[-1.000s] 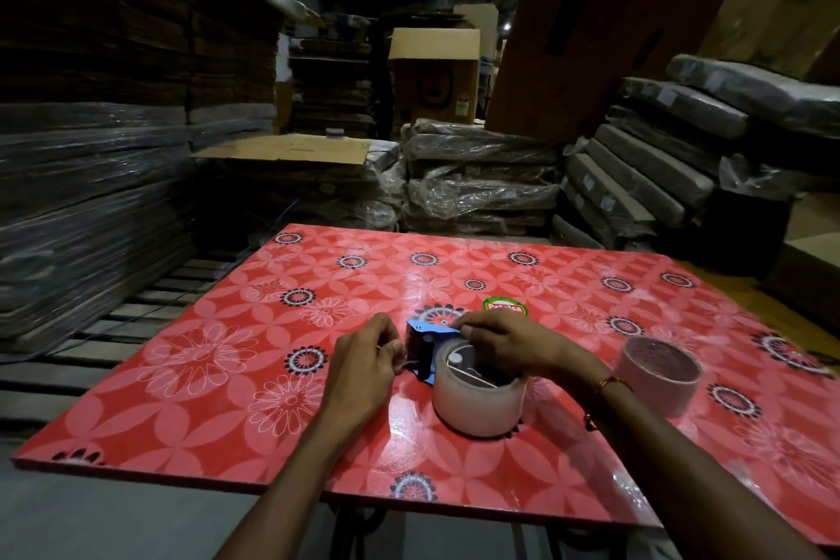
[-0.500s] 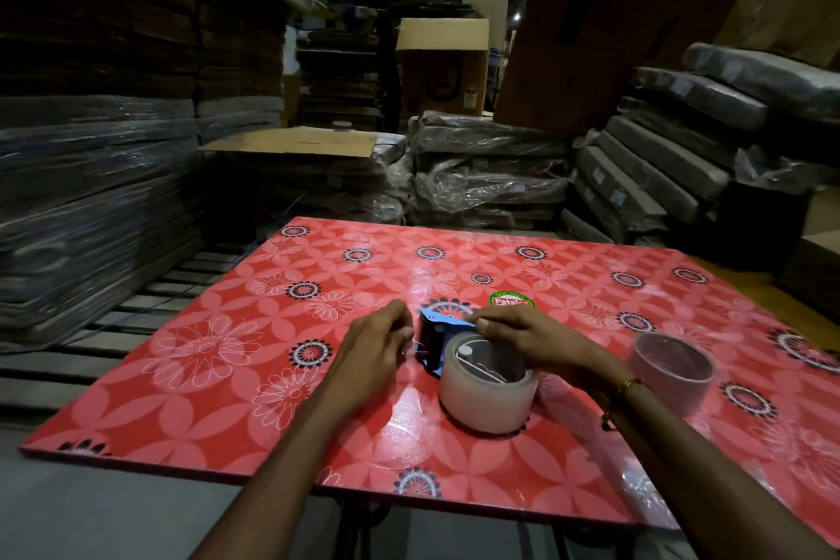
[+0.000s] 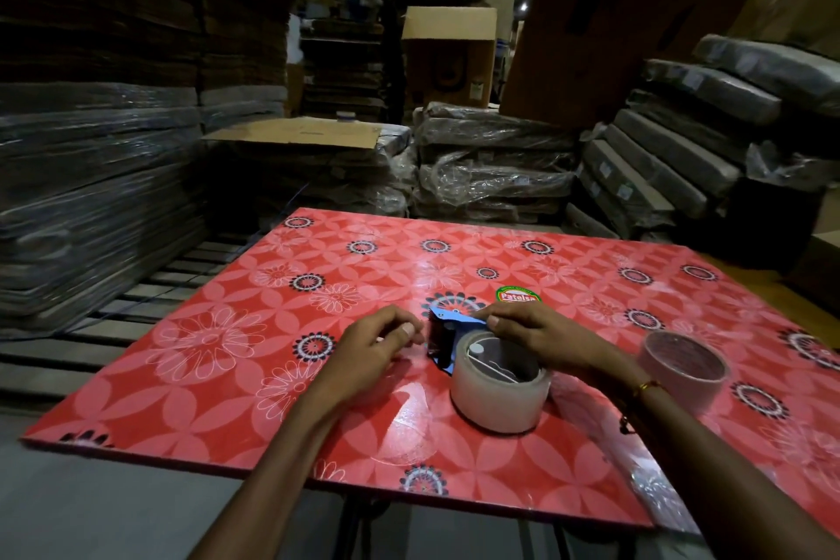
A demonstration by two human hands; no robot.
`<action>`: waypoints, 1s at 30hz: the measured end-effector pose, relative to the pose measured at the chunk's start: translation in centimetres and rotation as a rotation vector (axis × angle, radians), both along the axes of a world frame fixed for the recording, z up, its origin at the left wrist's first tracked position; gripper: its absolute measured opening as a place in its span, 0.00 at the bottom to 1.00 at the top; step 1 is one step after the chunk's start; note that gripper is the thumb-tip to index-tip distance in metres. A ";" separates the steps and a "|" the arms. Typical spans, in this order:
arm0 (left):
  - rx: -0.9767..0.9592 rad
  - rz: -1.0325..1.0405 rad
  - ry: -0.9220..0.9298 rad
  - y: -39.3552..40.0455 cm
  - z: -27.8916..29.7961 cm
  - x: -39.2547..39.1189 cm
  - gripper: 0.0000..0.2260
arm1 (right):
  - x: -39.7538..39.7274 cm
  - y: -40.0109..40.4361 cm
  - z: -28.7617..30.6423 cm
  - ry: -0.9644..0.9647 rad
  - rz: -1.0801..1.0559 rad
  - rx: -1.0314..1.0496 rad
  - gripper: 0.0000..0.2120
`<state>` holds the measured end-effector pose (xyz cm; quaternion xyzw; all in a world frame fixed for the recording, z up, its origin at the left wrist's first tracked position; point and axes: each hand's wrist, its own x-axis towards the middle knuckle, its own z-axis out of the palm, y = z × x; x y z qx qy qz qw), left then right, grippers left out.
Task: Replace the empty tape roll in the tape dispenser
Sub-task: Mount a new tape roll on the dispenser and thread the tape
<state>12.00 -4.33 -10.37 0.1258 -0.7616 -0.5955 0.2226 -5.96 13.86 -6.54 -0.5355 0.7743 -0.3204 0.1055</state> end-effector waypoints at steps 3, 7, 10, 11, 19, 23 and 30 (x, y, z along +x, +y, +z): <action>-0.459 0.118 -0.102 0.3 -0.1 0.0 0.04 | 0.2 -0.1 0.0 -0.035 -0.002 -0.008 0.13; -0.662 0.203 -0.227 1.1 0.2 -0.7 0.09 | 0.3 -0.3 0.4 -0.080 -0.025 0.034 0.14; -0.620 0.225 -0.237 1.4 0.3 -1.0 0.07 | 0.8 -0.7 0.9 -0.096 -0.047 0.076 0.13; -0.602 0.233 -0.241 1.5 0.4 -1.2 0.06 | 1.1 -1.0 1.1 -0.100 -0.052 0.094 0.12; -0.563 0.170 -0.234 0.8 1.2 -0.8 0.05 | 2.0 -1.5 1.6 0.071 0.012 0.088 0.13; -0.554 0.125 -0.210 0.5 1.3 -0.6 0.09 | 1.7 -1.1 1.2 0.114 0.060 0.051 0.14; -0.548 0.062 -0.163 0.6 1.0 0.2 0.09 | 0.7 -0.8 1.6 0.157 0.078 0.082 0.14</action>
